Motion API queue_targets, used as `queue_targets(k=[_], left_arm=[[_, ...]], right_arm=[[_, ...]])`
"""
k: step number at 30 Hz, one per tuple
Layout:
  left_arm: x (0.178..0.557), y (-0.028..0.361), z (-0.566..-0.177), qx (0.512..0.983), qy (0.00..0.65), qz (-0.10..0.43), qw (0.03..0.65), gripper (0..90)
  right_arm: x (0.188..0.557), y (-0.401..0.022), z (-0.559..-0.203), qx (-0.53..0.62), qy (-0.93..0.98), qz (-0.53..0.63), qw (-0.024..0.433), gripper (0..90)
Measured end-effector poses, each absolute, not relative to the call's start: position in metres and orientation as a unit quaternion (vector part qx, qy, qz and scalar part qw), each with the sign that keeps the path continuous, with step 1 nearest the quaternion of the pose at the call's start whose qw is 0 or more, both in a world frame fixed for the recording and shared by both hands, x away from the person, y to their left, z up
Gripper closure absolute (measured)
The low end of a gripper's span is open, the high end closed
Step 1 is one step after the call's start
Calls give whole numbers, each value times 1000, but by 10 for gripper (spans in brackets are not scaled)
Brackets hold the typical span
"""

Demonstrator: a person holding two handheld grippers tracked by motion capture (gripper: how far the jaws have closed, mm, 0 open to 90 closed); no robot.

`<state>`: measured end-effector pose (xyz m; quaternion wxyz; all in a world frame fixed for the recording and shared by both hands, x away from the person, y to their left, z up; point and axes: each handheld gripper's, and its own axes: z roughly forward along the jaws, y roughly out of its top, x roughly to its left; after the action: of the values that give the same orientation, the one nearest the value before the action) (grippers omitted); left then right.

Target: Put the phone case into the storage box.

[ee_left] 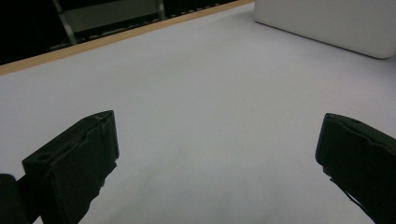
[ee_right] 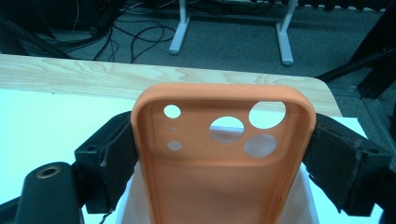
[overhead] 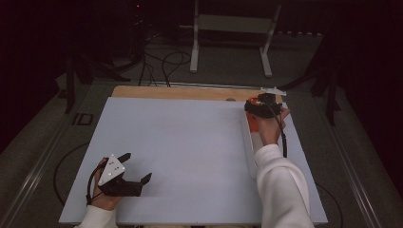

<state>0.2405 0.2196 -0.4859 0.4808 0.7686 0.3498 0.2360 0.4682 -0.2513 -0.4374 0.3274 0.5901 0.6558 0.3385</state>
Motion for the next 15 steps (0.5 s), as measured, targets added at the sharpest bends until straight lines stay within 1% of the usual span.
queue_targets(k=[15], left_arm=[[240,219,-486,769,350,236,481,1]], right_arm=[[466,-251,-436,586,652,357,323,110]])
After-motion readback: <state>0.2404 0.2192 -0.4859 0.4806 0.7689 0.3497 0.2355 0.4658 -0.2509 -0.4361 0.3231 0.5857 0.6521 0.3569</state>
